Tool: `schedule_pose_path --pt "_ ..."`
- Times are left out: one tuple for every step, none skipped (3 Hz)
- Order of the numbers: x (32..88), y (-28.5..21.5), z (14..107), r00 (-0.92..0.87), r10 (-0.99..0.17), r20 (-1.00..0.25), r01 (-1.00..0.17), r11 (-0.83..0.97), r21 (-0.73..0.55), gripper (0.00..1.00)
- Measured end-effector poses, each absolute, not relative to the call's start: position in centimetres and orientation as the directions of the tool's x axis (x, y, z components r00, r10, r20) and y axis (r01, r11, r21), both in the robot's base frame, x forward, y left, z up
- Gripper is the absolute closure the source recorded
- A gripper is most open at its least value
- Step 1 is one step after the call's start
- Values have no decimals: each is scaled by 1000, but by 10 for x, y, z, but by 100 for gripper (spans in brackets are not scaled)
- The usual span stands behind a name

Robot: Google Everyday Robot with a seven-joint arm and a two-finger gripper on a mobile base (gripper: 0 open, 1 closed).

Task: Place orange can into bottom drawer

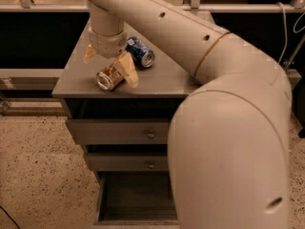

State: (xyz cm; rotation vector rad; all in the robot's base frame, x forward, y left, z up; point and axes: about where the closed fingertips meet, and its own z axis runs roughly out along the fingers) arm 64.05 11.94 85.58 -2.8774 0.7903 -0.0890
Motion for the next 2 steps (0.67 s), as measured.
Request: schedule_pose_path --pt "654 122 842 859 -511 23 -504 -853 -135 19" --pt "651 122 844 857 -516 13 -509 -849 -142 43"
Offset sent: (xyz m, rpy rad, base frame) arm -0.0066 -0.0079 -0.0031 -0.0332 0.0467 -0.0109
